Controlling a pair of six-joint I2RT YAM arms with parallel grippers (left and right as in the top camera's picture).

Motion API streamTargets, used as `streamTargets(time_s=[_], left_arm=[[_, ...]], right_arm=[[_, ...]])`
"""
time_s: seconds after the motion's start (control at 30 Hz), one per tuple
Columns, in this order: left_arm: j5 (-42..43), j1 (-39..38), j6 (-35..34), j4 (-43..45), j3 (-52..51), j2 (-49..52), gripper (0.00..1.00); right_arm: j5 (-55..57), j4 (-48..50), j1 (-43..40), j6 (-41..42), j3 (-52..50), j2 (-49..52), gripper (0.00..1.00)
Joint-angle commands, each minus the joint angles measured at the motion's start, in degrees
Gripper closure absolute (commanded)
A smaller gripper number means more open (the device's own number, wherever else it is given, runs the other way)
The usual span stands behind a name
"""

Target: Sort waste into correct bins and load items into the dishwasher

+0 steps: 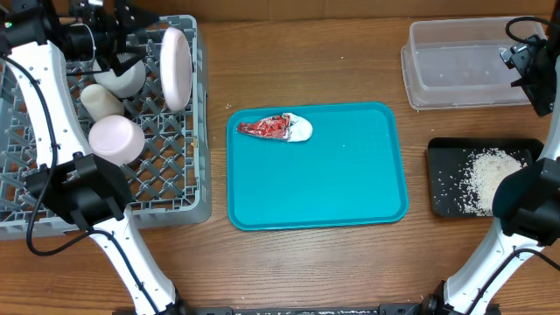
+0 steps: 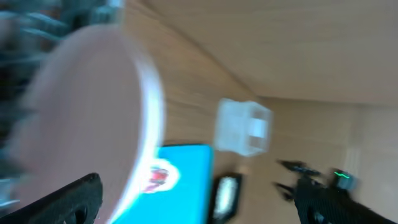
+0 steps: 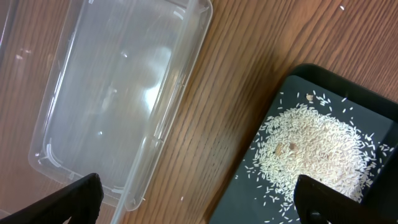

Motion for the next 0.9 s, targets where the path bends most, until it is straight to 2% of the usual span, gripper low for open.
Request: streamTargets(time_s=[0.0, 0.13, 0.3, 0.37, 0.4, 0.57, 0.6, 0.7, 0.77, 0.87], left_arm=[[-16.9, -1.7, 5.9, -1.7, -0.1, -1.4, 0.00], [-26.3, -2.3, 5.9, -3.7, -0.1, -1.4, 0.00], [-26.8, -0.8, 2.3, -5.4, 0.0, -1.6, 0.00], [-24.0, 0.5, 0.3, -6.2, 0.0, -2.0, 0.00], [-19.7, 1.6, -0.1, -6.5, 0.0, -2.4, 0.01], [0.8, 6.2, 1.2, -8.4, 0.0, -4.3, 0.32], [5.4, 7.2, 2.5, -9.0, 0.0, -4.7, 0.35], [11.7, 10.0, 5.3, -11.7, 0.0, -5.9, 0.34], [10.8, 12.1, 7.0, -14.0, 0.0, -6.6, 0.29], [4.5, 15.8, 7.6, -17.1, 0.0, -7.4, 0.24]], right_arm=[[0.8, 0.2, 0.1, -0.4, 1.4, -2.2, 0.00], [0.8, 0.2, 0.1, -0.4, 1.4, -2.2, 0.00], [0.8, 0.2, 0.1, -0.4, 1.4, -2.2, 0.00], [0.8, 0.2, 0.1, -0.4, 1.4, -2.2, 0.00], [0.8, 0.2, 0.1, -0.4, 1.4, -2.2, 0.00], [0.8, 0.2, 0.1, -0.4, 1.4, -2.2, 0.00], [0.8, 0.2, 0.1, -0.4, 1.4, -2.2, 0.00], [0.8, 0.2, 0.1, -0.4, 1.4, -2.2, 0.00], [0.8, 0.2, 0.1, -0.4, 1.4, -2.2, 0.00], [0.8, 0.2, 0.1, -0.4, 1.4, -2.2, 0.00]])
